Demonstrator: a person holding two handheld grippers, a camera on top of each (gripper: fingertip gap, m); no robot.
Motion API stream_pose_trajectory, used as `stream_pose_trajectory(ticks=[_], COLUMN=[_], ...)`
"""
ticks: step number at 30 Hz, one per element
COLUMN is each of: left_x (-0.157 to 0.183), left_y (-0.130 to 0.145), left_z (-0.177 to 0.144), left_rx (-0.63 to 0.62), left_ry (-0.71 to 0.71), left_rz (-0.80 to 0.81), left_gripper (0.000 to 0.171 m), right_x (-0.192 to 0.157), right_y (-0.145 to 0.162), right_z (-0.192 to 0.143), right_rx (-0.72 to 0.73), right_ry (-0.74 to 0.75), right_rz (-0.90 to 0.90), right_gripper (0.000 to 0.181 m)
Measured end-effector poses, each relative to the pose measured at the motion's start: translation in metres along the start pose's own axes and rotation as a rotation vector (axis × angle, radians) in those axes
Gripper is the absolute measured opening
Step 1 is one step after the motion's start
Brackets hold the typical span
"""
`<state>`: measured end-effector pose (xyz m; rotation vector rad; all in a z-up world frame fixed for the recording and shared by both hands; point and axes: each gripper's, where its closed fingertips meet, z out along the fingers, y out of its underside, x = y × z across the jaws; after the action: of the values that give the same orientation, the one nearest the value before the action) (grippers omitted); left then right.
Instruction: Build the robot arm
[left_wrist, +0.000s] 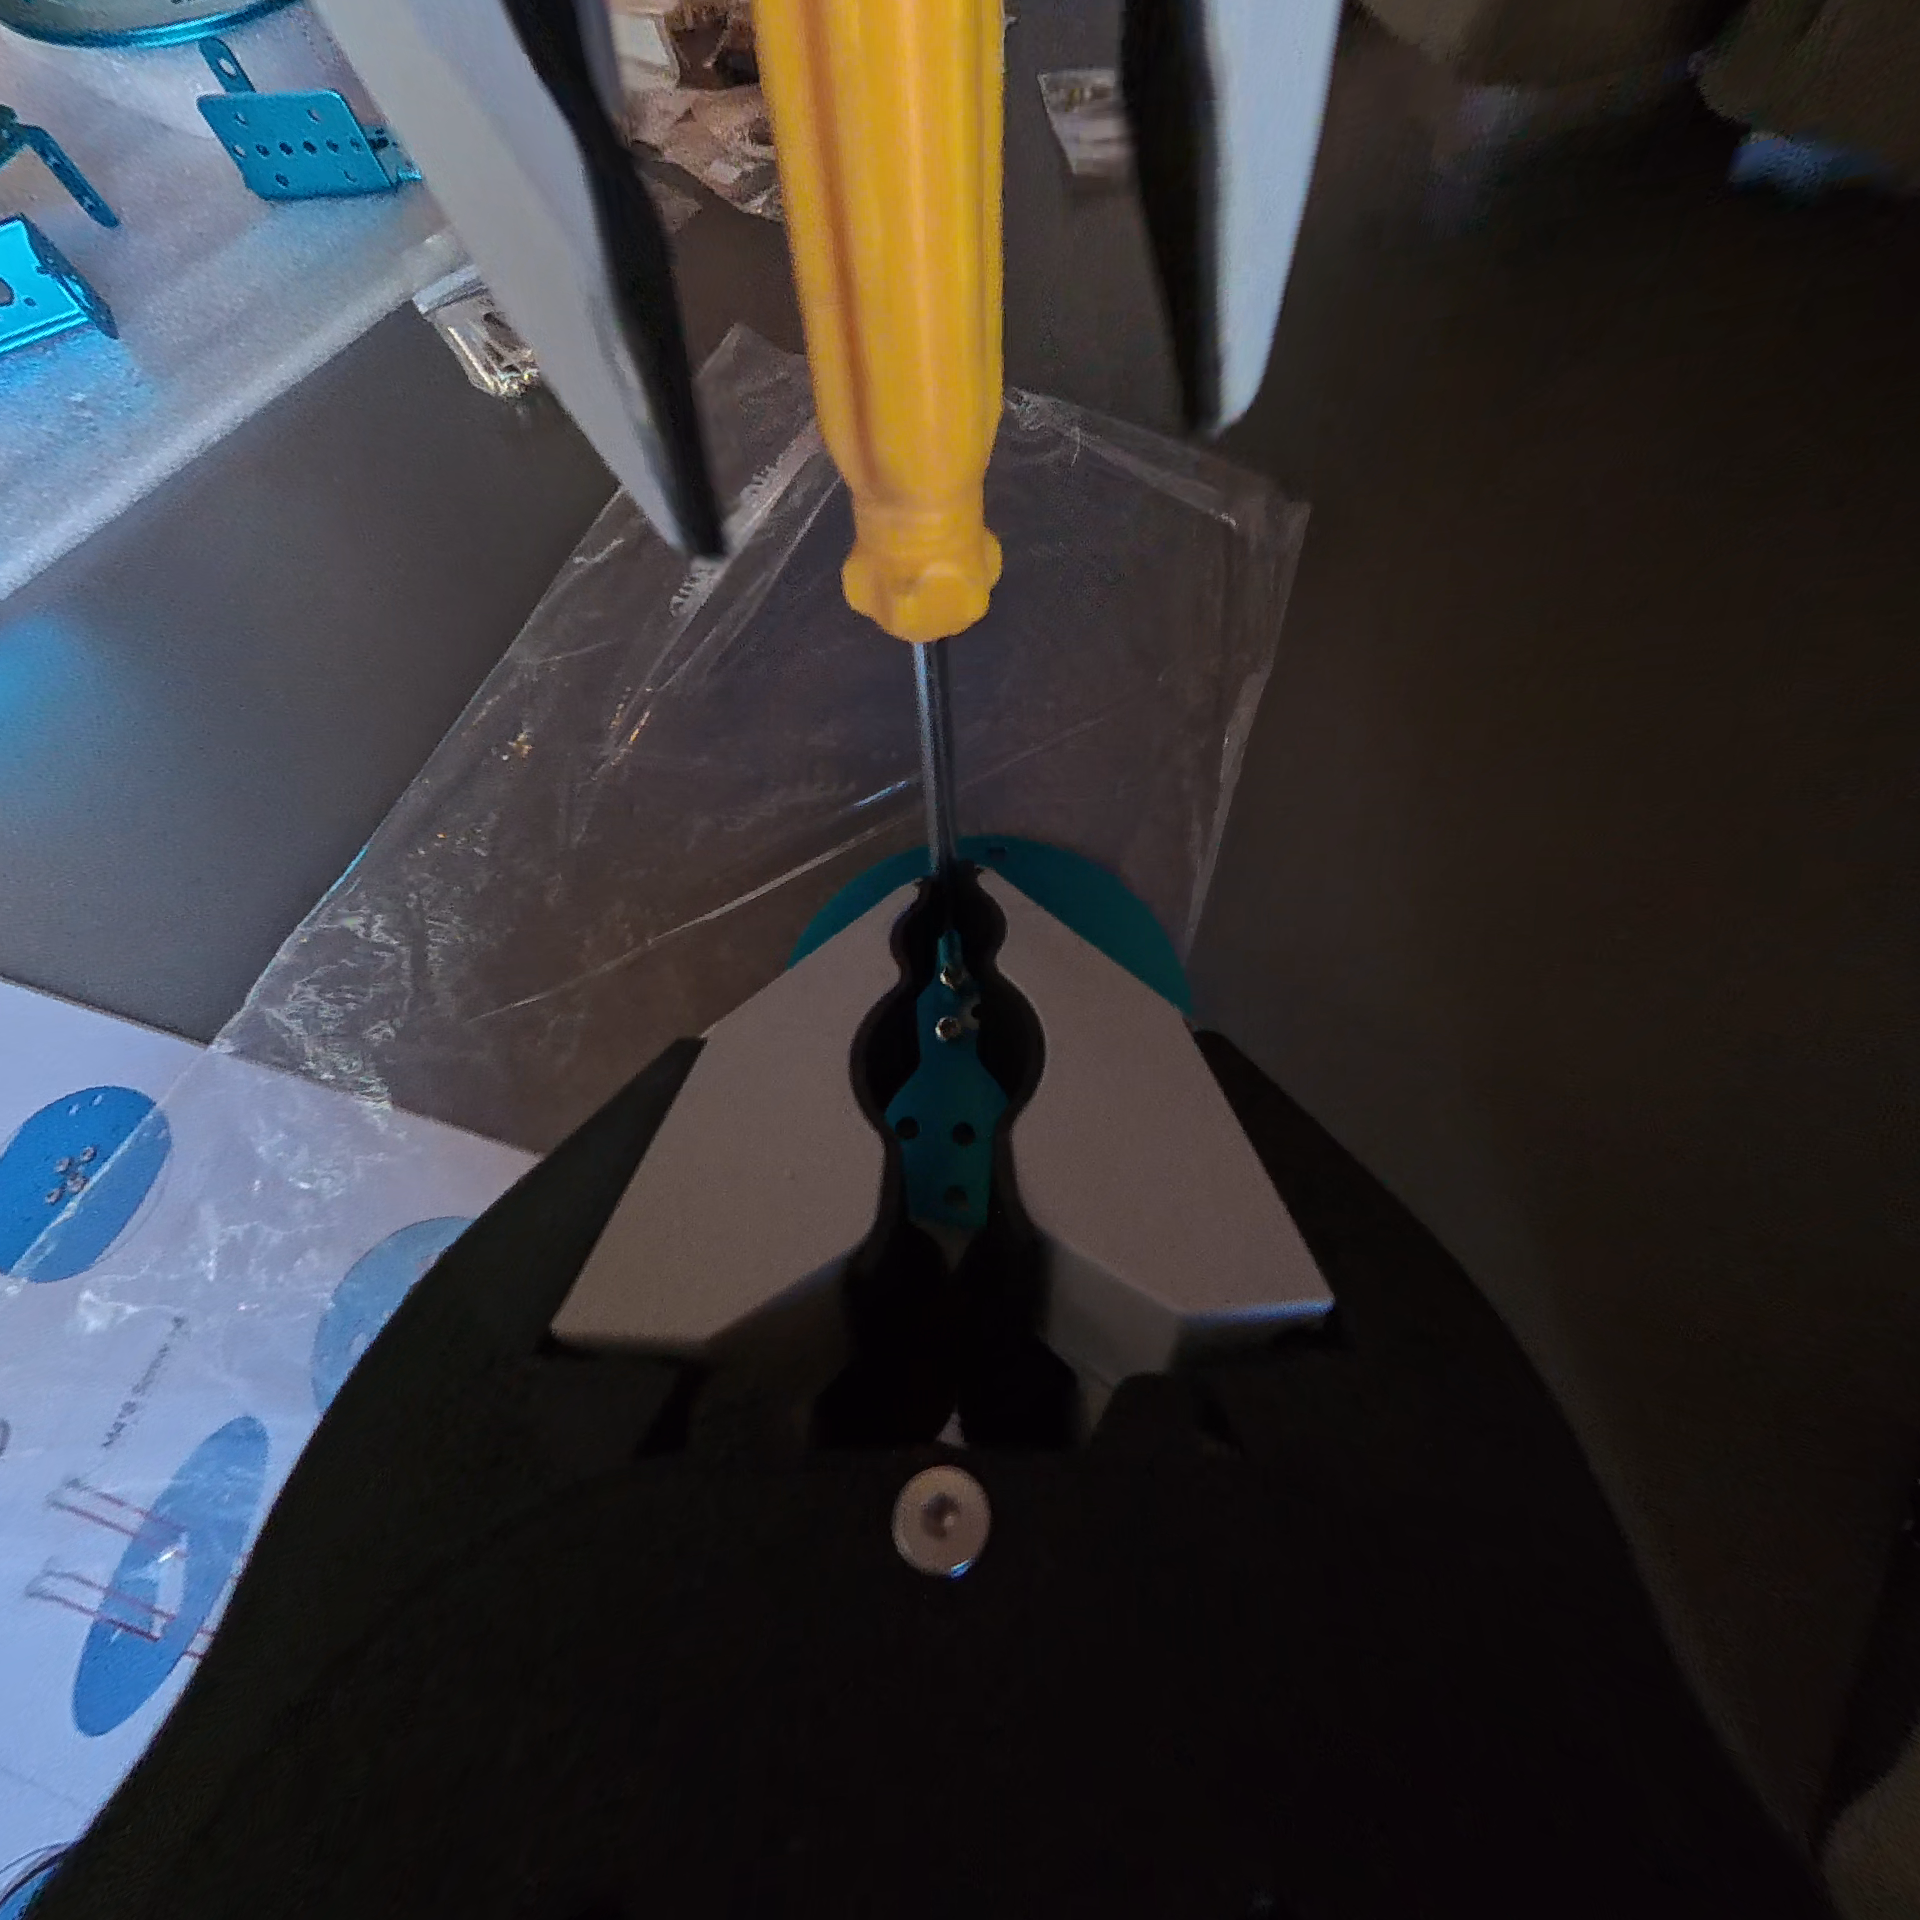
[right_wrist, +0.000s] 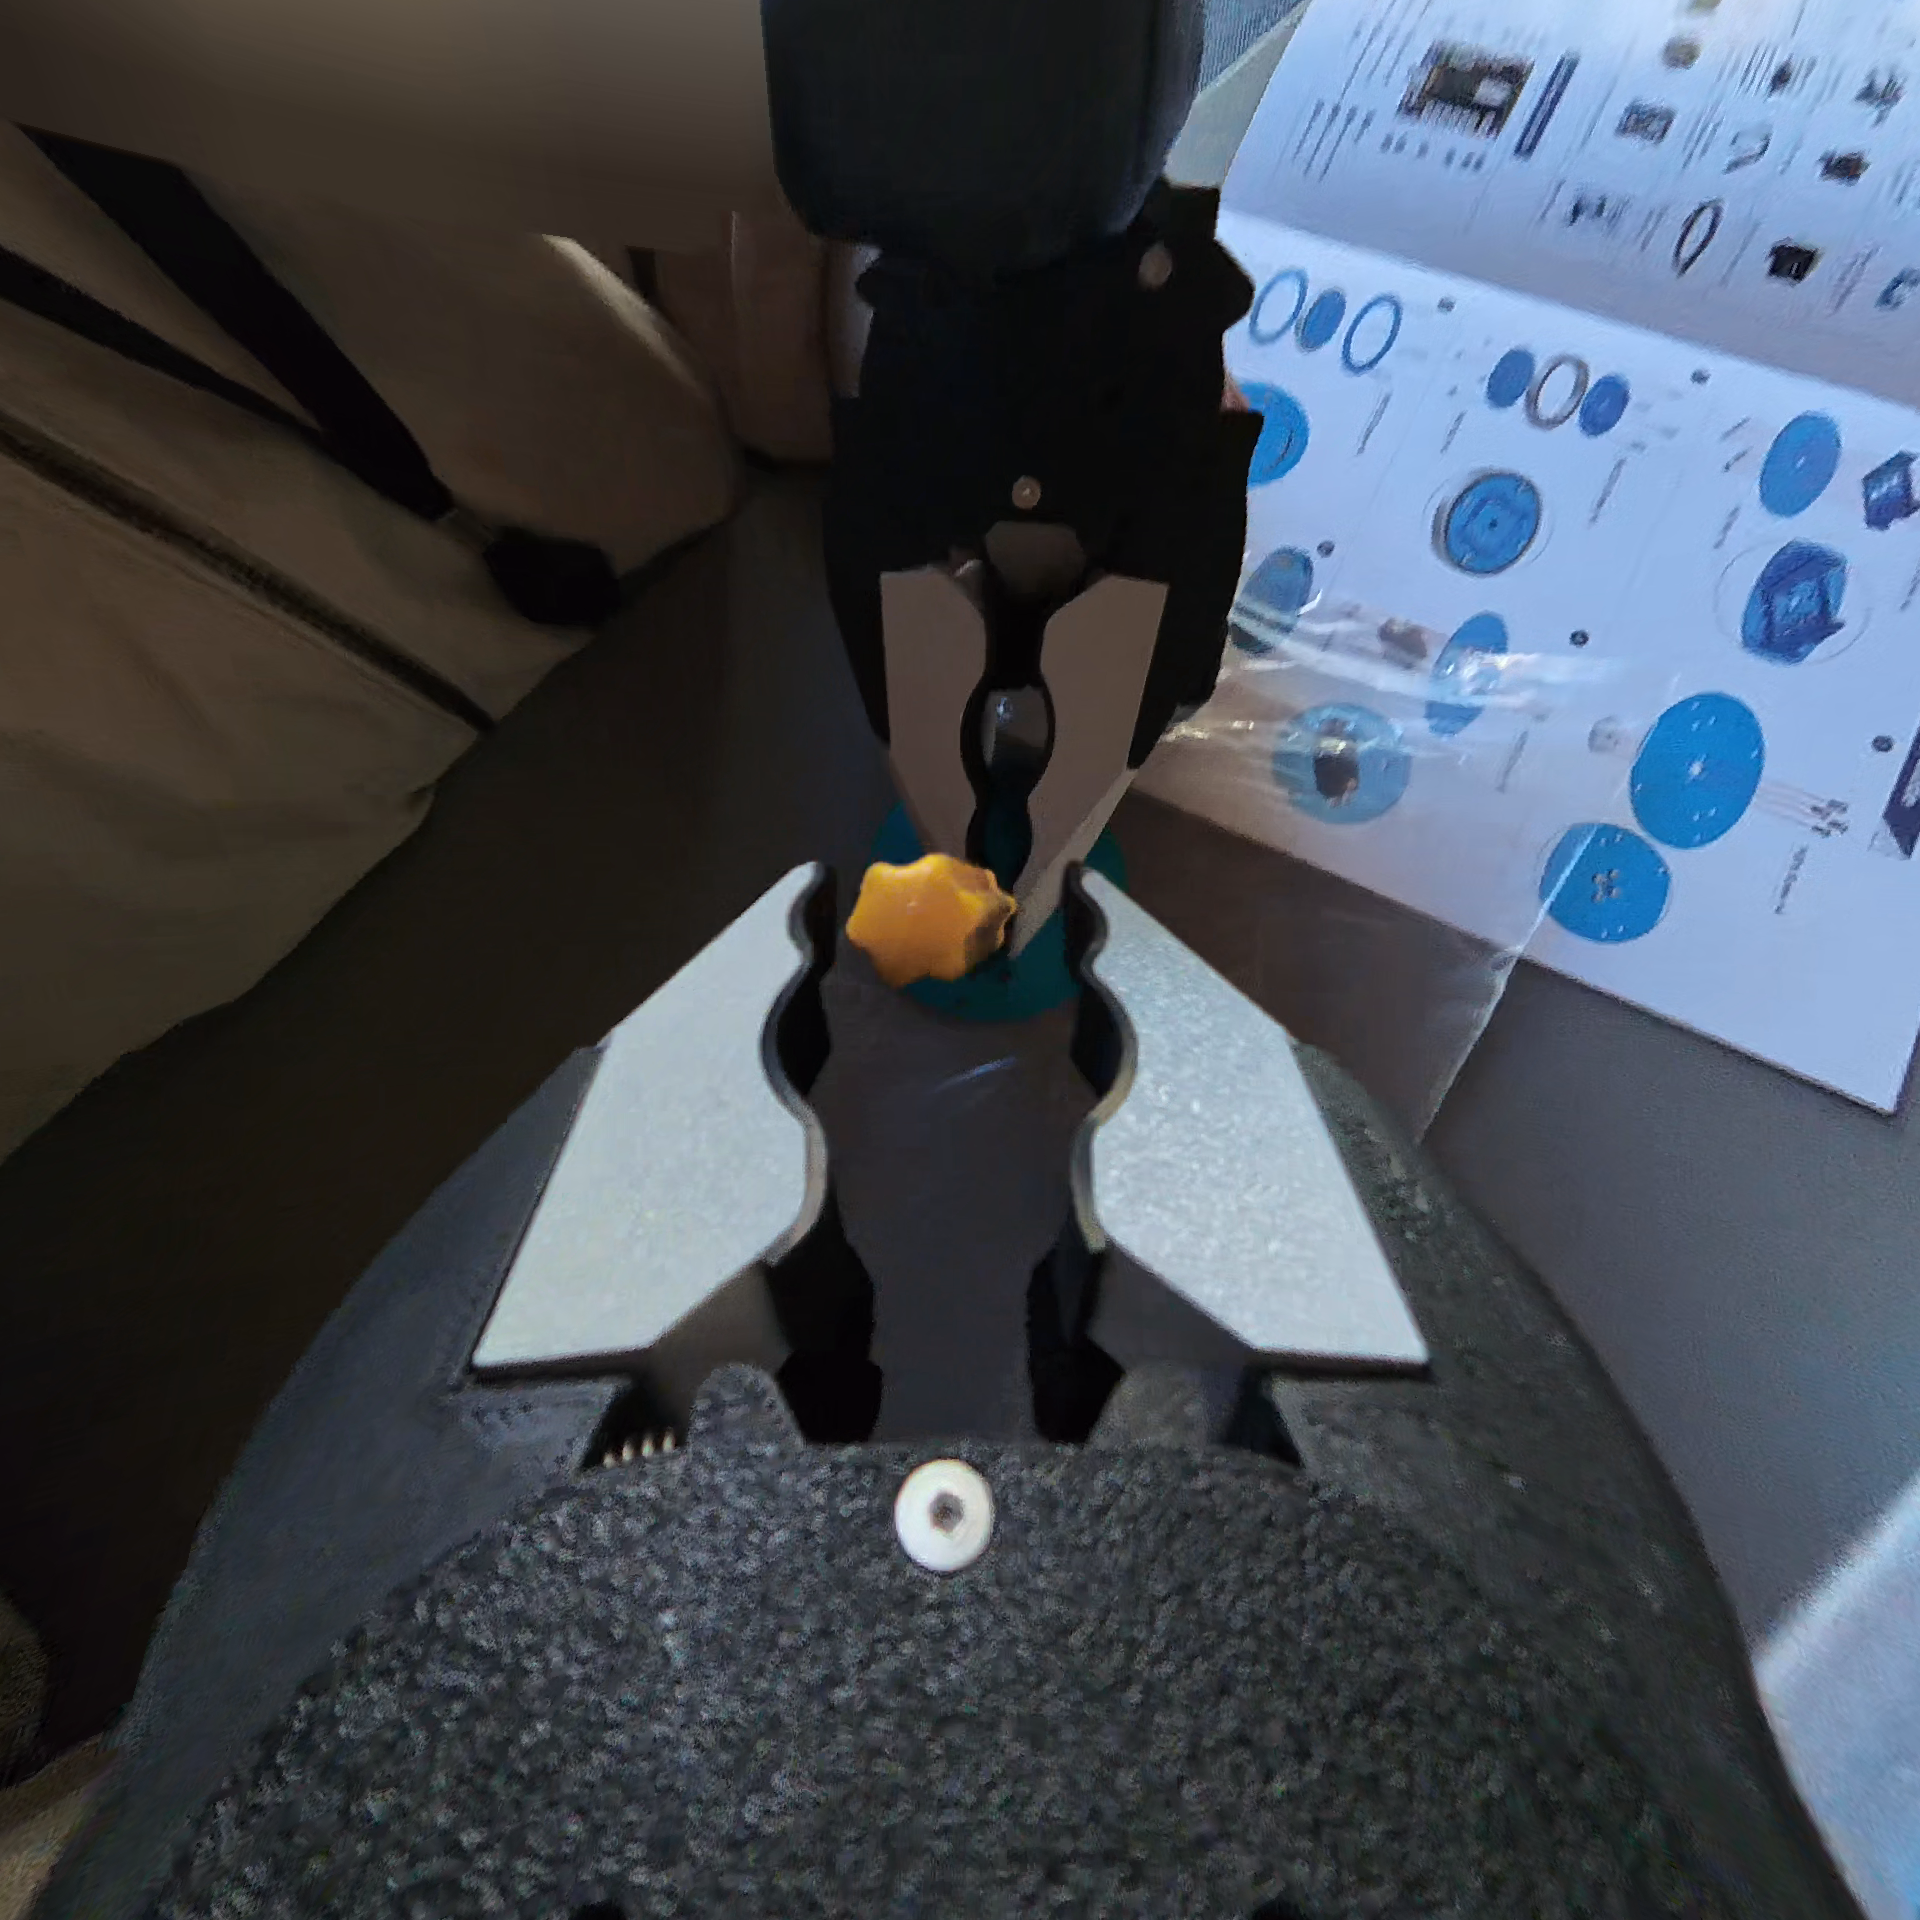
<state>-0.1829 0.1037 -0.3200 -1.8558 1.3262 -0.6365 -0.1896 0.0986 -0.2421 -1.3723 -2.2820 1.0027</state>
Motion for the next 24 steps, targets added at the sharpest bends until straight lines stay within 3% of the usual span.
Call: stream_pose_trajectory(ticks=[1,6,16,24], left_x=[0.000,0.000,0.001,0.001], left_y=[0.000,0.000,-0.001,-0.001], left_z=[0.000,0.000,0.000,0.001], left_rx=[0.000,0.000,0.000,0.001], left_ry=[0.002,0.008,0.011,0.011], left_rz=[0.002,0.004,0.006,0.014], left_gripper=[0.004,0.004,0.005,0.004], right_x=[0.000,-0.004,0.004,-0.001], right_y=[0.001,0.008,0.011,0.003], right_z=[-0.005,-0.019,-0.013,-0.004], right_rx=[-0.038,-0.244,-0.591,-0.556], right_ry=[0.017,0.116,-0.048,-0.064], right_rz=[-0.016,-0.195,-0.405,-0.443], right_gripper=[0.053,0.051,0.023,0.020])
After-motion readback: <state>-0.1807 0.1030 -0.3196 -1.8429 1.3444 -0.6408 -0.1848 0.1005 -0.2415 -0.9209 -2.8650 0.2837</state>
